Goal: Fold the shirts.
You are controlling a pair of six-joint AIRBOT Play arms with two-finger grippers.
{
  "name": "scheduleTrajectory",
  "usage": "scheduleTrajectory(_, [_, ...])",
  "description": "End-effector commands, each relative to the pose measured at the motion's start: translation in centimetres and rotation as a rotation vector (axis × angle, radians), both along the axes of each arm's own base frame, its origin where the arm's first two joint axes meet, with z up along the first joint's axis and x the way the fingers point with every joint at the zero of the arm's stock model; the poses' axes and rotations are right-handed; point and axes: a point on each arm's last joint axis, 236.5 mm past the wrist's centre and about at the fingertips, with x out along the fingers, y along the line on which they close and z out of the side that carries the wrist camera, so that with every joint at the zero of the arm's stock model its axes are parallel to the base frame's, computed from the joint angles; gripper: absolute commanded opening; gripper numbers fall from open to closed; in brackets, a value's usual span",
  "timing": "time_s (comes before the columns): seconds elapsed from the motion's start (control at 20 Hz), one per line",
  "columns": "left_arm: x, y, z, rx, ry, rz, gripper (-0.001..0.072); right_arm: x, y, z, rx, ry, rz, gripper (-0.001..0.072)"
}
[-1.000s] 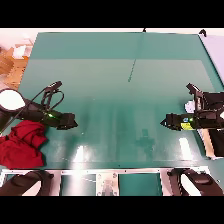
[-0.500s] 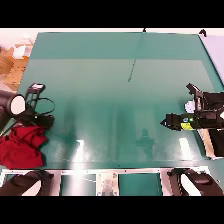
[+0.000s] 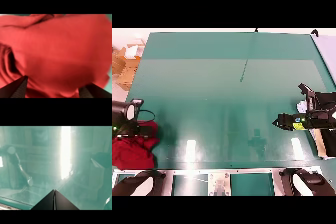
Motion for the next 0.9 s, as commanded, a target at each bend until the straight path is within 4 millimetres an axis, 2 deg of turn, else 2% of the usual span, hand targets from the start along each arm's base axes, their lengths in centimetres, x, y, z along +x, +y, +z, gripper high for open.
scheduleTrajectory(0.0, [0.0, 0.2, -2.1, -0.023, -0.015, -0.041, 0.0383, 0.0, 0.0, 0.0, 0.000, -0.001, 0.000, 0.0015])
scheduleTrajectory(0.05, [0.6, 0.2, -2.1, -0.022, -0.039, -0.050, 0.0088, 0.2, 0.0, 0.0, -0.001, -0.009, -0.003, 0.0015])
scheduleTrajectory(0.1, [1.0, 0.2, -2.1, -0.022, -0.051, -0.059, 0.0024, 0.3, 0.0, 0.1, -0.001, -0.011, -0.005, 0.0015])
scheduleTrajectory(0.15, [1.3, 0.3, -1.8, -0.021, -0.054, -0.074, 0.0023, 0.3, 0.0, 0.1, -0.001, -0.011, -0.005, 0.0016])
scheduleTrajectory(0.25, [2.7, 0.0, 0.3, -0.033, -0.085, -0.055, 0.0022, 0.3, 0.0, 0.1, -0.001, -0.011, -0.005, 0.0015])
scheduleTrajectory(0.3, [3.9, -0.7, 2.0, -0.061, -0.111, -0.067, 0.0022, 0.3, 0.0, 0.1, -0.001, -0.011, -0.005, 0.0015])
scheduleTrajectory(0.35, [5.5, -2.3, 4.3, -0.108, -0.143, -0.101, 0.0022, 0.3, 0.0, 0.1, -0.001, -0.011, -0.005, 0.0016])
scheduleTrajectory(0.45, [9.3, -7.5, 10.7, -0.213, -0.267, -0.196, 0.0021, 0.3, 0.0, 0.1, -0.001, -0.011, -0.005, 0.0015])
scheduleTrajectory(0.55, [12.8, -15.0, 18.4, -0.360, -0.475, -0.343, 0.0021, 0.3, 0.0, 0.1, 0.000, -0.011, -0.005, 0.0016])
scheduleTrajectory(0.6, [13.9, -19.2, 22.4, -0.457, -0.587, -0.417, 0.0021, 0.3, 0.0, 0.1, -0.001, -0.011, -0.005, 0.0015])
scheduleTrajectory(0.65, [14.3, -22.6, 25.5, -0.549, -0.676, -0.472, 0.0022, 0.3, 0.0, 0.1, -0.001, -0.011, -0.005, 0.0015])
scheduleTrajectory(0.7, [14.3, -25.8, 27.9, -0.645, -0.748, -0.515, 0.0021, 0.3, 0.0, 0.1, -0.001, -0.011, -0.005, 0.0015])
scheduleTrajectory(0.75, [14.2, -28.4, 29.2, -0.730, -0.789, -0.538, 0.0022, 0.3, 0.0, 0.1, -0.001, -0.011, -0.005, 0.0015])
scheduleTrajectory(0.8, [14.0, -30.9, 29.5, -0.805, -0.792, -0.557, 0.0022, 0.3, 0.0, 0.1, -0.001, -0.011, -0.005, 0.0015])
scheduleTrajectory(0.85, [13.9, -33.1, 29.0, -0.863, -0.768, -0.573, 0.0022, 0.3, 0.0, 0.1, -0.001, -0.011, -0.005, 0.0015])
